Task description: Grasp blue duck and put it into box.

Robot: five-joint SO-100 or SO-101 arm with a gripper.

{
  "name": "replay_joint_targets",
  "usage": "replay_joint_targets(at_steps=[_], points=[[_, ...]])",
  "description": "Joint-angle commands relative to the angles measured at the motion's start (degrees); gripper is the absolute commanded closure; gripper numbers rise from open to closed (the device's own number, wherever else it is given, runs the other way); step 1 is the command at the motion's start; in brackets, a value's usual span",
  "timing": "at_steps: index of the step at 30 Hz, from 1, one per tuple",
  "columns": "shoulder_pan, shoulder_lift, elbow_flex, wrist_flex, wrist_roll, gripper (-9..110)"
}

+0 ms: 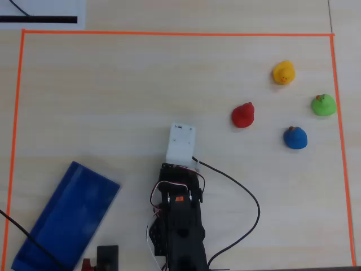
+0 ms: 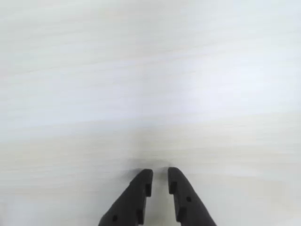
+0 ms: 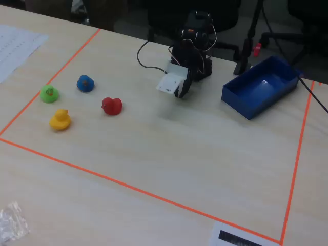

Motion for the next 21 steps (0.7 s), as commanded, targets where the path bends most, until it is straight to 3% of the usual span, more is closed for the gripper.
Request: replay_joint_targets(at_steps=[1,13,15,18,21], points=[[0.26,-0.88,-0.18,0.62,3.43,101],[0.26,-0.88,-0.18,0.70,4.04,101],[0.79,-0.88,-0.18,0.26,4.22,96],[8.09,-1.49,-4.04,-4.75,0.79,88],[19.60,-9.76,-18.46,-10.55,-2.90,84]])
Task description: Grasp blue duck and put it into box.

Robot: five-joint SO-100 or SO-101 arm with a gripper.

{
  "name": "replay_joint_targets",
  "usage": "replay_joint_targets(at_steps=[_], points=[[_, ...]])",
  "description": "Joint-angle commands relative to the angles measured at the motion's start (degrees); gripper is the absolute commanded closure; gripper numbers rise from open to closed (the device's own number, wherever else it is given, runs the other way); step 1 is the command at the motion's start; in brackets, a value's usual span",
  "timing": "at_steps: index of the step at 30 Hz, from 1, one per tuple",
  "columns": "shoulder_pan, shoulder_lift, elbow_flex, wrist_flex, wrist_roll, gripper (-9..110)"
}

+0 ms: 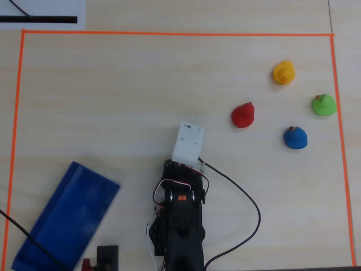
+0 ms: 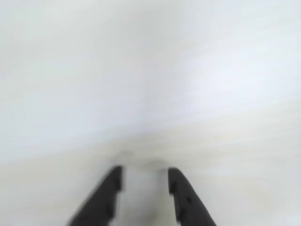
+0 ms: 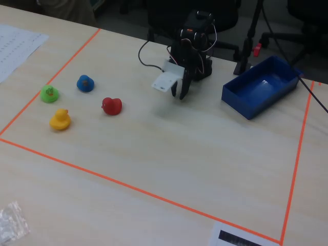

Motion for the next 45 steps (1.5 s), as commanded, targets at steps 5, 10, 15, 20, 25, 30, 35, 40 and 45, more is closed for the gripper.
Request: replay_joint_targets(at_steps=[5,10,15,20,25,30,35,40,45], points=[[30.85,-27.33,-38.58,-22.68,-6.15,75],[44.47,-41.75,-47.46,-44.74,-6.86,72],[52.91,-57.83,-57.22,-53.17,-6.24,71],[56.87,-69.61,-61.44,-61.35,-3.96,71],[58.45,-78.40,-57.74,-75.23,-3.52,70],[59.41,-86.92,-56.07,-83.06,-2.64,70],[59.94,-91.85,-52.38,-90.00,-3.34,70],[59.94,-91.67,-45.44,-94.31,-5.54,70],[58.80,-91.49,-42.45,-95.54,-5.98,70]])
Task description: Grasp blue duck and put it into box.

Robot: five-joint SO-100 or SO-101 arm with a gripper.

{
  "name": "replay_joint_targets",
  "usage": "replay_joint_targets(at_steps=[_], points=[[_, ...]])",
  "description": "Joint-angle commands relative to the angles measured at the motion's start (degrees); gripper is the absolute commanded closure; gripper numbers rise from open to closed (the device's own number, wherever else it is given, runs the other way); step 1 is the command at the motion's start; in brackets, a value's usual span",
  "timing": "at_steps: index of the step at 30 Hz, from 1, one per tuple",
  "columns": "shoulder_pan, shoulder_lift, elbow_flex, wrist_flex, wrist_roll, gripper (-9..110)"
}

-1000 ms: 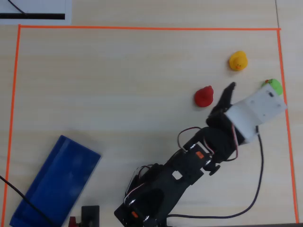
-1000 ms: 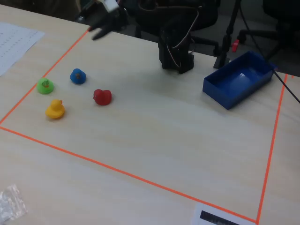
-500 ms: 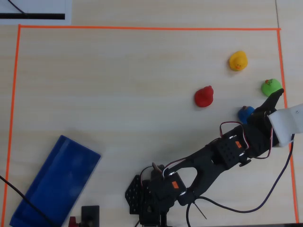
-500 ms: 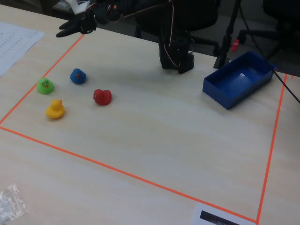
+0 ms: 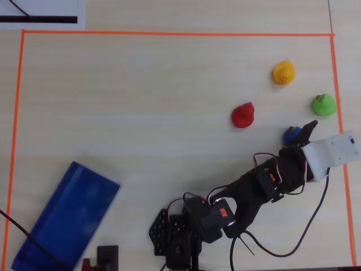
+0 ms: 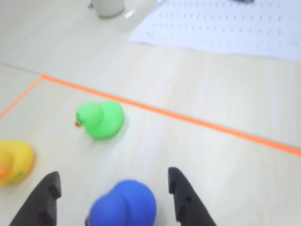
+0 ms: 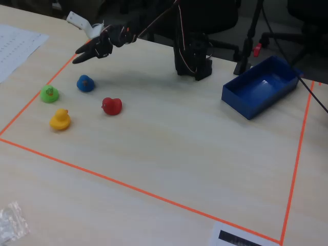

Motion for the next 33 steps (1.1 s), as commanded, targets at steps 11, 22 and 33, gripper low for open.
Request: replay_joint_targets(at_steps=[11,22,33], points=[[-3.87,-1.41,2.81,-3.60,0.00,70],[-5.01,-9.40,0.97,-8.09,-1.14,70],[-4.13,-14.24,-2.02,-10.90,-1.14,70]])
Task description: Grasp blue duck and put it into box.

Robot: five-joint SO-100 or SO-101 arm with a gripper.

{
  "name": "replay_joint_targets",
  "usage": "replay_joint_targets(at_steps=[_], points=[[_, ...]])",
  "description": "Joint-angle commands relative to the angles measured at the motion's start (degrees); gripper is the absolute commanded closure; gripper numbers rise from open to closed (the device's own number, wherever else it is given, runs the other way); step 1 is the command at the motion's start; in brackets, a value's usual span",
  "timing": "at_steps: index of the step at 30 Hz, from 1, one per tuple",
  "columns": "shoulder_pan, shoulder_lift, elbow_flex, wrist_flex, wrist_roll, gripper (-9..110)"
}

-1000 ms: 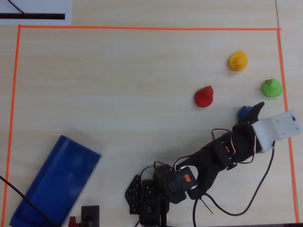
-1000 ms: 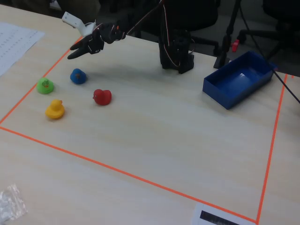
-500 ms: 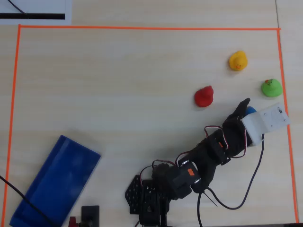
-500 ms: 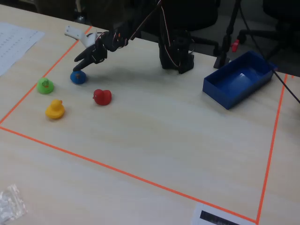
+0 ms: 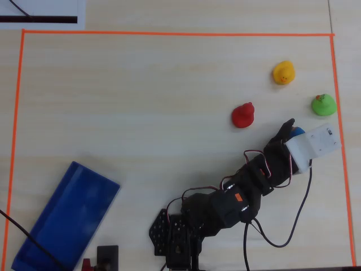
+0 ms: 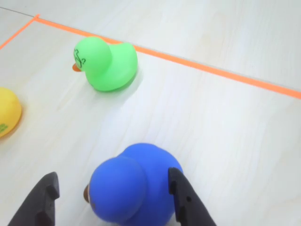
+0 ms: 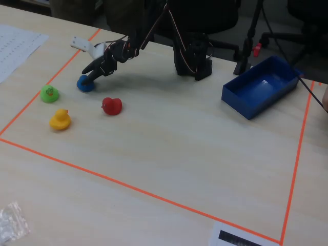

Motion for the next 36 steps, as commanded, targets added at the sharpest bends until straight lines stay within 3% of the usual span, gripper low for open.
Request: replay_joint_targets(at_steps=[1,13,17,29,33,36], points=[[0.35,0.09,-2.72,-1.58,0.09,70],[-0.97,-1.14,-0.62,-2.81,-1.67,79],[-1.23,-1.58,1.67,-9.05,-1.58,101],[-0.62,0.62,2.37,-9.05,-1.93,101],[-1.76,7.65,2.20,-1.76,0.88,101],[-4.57,17.23,-1.14,15.56,5.54,101]])
